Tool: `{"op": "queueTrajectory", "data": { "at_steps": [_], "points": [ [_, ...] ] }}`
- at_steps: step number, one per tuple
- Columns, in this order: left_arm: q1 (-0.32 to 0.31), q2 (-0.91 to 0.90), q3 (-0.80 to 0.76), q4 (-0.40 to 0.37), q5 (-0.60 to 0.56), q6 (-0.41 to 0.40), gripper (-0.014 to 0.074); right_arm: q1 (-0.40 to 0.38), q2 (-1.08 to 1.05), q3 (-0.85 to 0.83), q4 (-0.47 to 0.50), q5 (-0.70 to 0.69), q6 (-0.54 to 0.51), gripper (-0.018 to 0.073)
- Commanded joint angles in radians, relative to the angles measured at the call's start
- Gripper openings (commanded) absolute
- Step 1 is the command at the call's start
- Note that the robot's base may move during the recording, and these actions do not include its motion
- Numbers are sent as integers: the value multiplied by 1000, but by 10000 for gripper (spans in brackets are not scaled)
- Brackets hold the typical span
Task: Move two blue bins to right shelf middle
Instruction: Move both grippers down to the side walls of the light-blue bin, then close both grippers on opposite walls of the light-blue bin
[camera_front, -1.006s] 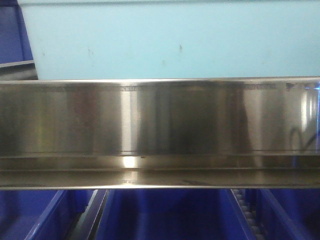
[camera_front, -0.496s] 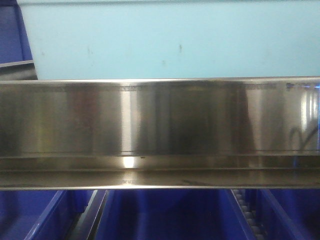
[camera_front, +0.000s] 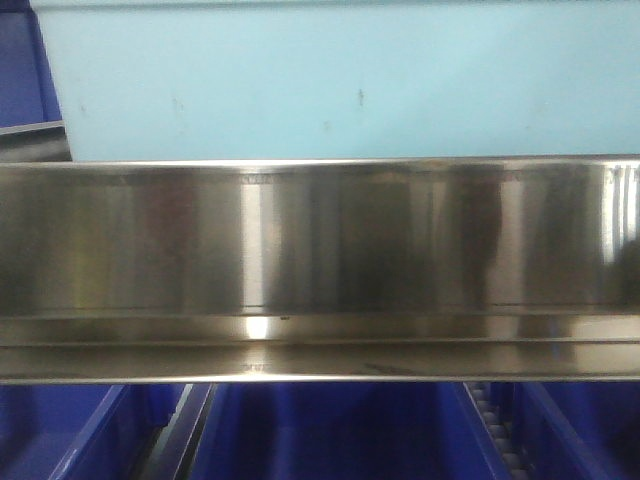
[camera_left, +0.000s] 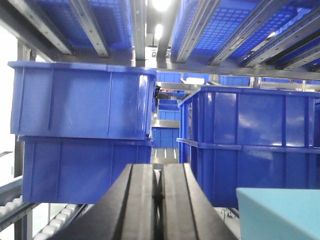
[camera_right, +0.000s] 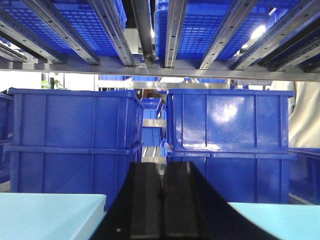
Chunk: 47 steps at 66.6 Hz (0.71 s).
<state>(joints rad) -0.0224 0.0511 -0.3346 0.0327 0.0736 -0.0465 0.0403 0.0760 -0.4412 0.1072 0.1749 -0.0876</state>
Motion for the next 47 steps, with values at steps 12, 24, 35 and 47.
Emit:
{"op": "queueTrajectory", "data": {
  "at_steps": [12,24,35,47],
  "points": [
    [1,185,-228,6,208,1,444,3,168,-147,6,98,-8,307],
    [-1,306,-302,-16,271,1,531,3,245,-148,4,117,-8,570],
    [-81,443,-436,-22,396,21,533,5,330,-220,4,166,-25,570],
    [-235,655,-677,-24,610,21,529,94,510,-392,5,337,-106,570]
  ]
}}
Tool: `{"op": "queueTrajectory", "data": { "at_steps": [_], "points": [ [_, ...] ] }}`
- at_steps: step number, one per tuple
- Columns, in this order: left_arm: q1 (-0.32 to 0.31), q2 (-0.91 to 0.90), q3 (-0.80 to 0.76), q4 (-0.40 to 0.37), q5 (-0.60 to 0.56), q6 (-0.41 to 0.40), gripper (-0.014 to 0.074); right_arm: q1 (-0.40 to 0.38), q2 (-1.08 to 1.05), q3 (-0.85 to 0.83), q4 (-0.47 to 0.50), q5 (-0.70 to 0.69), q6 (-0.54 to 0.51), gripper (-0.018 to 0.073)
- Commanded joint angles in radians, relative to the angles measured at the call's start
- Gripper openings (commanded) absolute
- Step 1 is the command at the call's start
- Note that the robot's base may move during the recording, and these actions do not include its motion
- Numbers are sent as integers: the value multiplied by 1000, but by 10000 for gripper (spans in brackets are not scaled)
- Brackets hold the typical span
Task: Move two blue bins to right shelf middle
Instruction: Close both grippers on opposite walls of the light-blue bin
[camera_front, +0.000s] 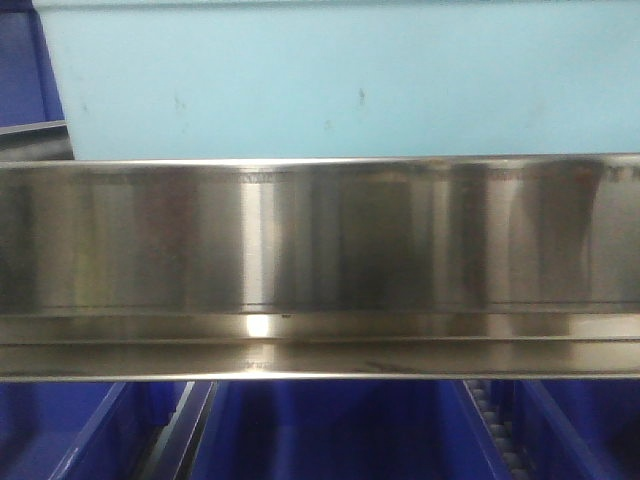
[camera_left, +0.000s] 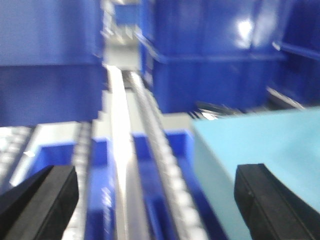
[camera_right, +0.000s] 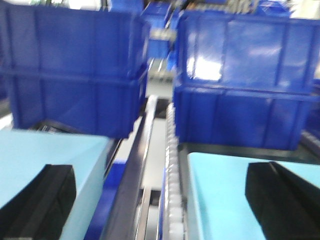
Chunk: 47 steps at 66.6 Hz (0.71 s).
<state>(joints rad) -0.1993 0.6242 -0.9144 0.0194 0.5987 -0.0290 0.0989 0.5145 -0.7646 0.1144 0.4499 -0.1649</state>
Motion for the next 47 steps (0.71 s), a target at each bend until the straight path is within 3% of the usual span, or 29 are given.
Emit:
{"op": "queueTrajectory", "data": {
  "at_steps": [1,15,22,35,47],
  "points": [
    [-68,99,-116,-19,102,3,529,45,87,-92,-2,75,-28,570],
    [-171,371,-383,-19,293,-11,529,164,344,-350,6,337,-28,570],
    [-172,502,-511,-19,405,-87,529,185,490,-514,12,499,9,570],
    [-172,737,-713,-58,614,-134,529,189,723,-789,12,721,91,570],
    [-172,909,-810,-54,622,-186,529,189,874,-883,-14,771,142,570]
  ]
}}
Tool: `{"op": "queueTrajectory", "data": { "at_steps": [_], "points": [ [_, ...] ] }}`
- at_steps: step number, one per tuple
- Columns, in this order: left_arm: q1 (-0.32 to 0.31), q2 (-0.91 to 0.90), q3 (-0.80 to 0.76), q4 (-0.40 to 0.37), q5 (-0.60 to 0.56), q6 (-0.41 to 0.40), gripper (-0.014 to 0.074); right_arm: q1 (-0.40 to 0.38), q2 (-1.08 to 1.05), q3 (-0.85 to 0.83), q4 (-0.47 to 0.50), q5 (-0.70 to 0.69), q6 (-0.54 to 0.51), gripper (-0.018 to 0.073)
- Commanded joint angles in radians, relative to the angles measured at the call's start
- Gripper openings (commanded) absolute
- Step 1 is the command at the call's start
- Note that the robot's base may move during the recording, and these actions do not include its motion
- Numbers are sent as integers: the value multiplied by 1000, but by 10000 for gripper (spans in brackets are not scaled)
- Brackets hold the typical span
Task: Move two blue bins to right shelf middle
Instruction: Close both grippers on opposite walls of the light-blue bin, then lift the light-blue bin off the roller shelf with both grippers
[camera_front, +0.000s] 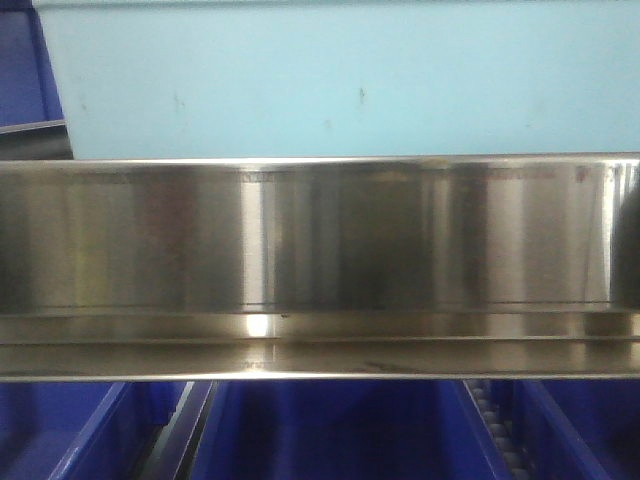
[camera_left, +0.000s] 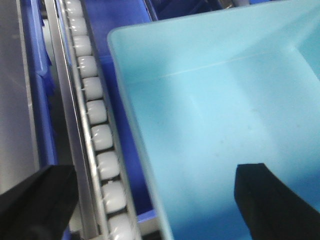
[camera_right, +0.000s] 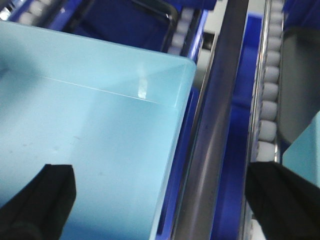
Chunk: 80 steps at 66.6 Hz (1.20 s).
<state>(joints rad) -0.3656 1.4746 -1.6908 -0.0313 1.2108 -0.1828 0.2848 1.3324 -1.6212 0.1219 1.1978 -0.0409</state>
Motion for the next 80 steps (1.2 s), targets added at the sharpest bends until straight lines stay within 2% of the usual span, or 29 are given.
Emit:
{"op": "queueTrajectory", "data": {
  "at_steps": [1,22,42,48,53,59,62,66,68,80],
  "points": [
    [-6,69,-36,-4,10,-35,529,3,65,-27,-21,23,20,570],
    [-6,251,-38,-2,10,-35,529,3,249,-27,-21,23,32,570],
    [-6,306,-38,21,10,-35,523,3,356,-27,-21,23,32,547],
    [-6,307,-38,25,10,-35,480,3,372,-27,-21,23,32,442],
    [-6,307,-38,25,10,-35,391,3,378,-27,-21,23,32,285],
    [-6,307,-38,31,10,-35,227,3,379,-27,-23,23,32,64],
    [-6,307,-38,31,10,-35,112,3,379,-27,-23,23,32,-67],
    [-6,307,-38,31,10,-35,-25,3,379,-27,-23,23,32,-169],
    [-6,307,-38,31,10,-35,-111,3,379,-27,-23,23,32,-164],
    [-6,307,-38,31,10,-35,-111,3,379,-27,-23,23,32,-153]
  ]
}}
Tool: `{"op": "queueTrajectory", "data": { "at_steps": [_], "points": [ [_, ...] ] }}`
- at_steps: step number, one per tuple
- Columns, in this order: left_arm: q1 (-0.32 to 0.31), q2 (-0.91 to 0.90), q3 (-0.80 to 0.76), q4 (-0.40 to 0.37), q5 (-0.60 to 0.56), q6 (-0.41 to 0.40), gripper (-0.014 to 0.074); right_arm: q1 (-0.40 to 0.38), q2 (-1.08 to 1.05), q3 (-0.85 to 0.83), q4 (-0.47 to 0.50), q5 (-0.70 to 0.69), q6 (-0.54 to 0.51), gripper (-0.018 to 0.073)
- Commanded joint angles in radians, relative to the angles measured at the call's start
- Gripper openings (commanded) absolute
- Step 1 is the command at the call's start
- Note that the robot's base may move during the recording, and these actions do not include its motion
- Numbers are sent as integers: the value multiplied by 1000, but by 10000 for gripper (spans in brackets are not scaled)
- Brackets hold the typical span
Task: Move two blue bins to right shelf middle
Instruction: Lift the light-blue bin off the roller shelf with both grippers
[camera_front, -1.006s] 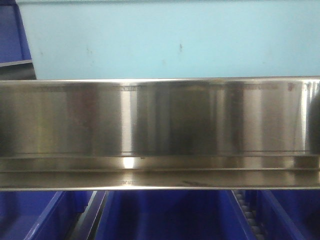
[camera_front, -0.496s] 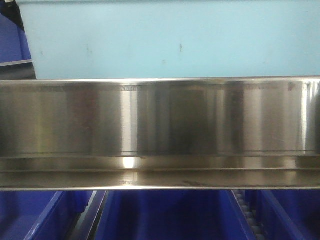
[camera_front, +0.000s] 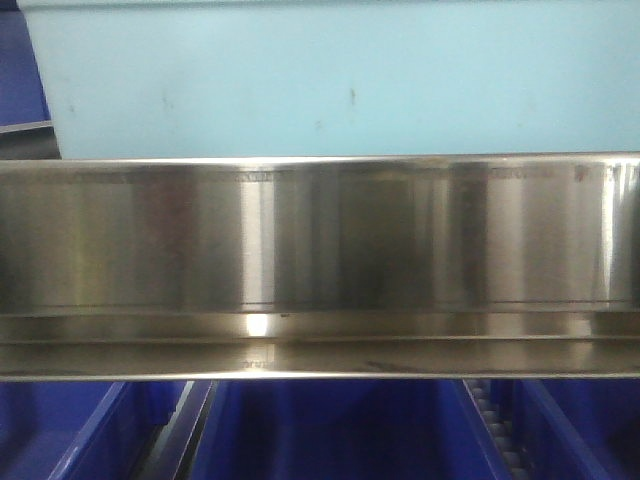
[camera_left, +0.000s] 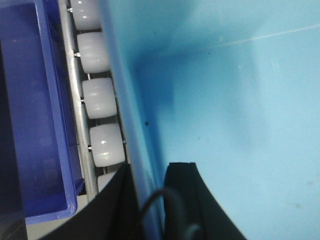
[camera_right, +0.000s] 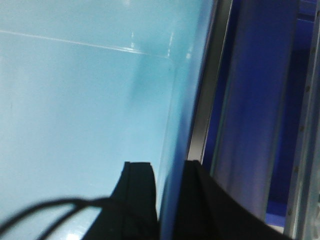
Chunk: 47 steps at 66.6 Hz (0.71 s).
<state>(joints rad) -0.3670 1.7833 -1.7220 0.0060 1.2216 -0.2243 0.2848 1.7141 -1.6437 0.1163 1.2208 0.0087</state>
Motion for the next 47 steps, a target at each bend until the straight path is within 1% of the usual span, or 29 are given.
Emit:
{"op": "queueTrajectory", "data": {
  "at_steps": [1,19,28,35,47],
  "points": [
    [-5,-2,-7,-6,0,7,-111,3,-3,-4,-17,0,-17,-153],
    [-5,-34,-8,-6,0,7,-111,3,-62,-8,-17,0,-17,-153],
    [-5,-85,-29,-6,0,7,-111,3,-120,-26,-17,-34,-17,-153],
    [-5,-118,-84,-6,0,7,-111,3,-161,-64,-17,-45,-17,-153],
    [-5,-156,-253,-6,0,7,-111,3,-198,-180,-17,-42,-17,-153]
  ]
}}
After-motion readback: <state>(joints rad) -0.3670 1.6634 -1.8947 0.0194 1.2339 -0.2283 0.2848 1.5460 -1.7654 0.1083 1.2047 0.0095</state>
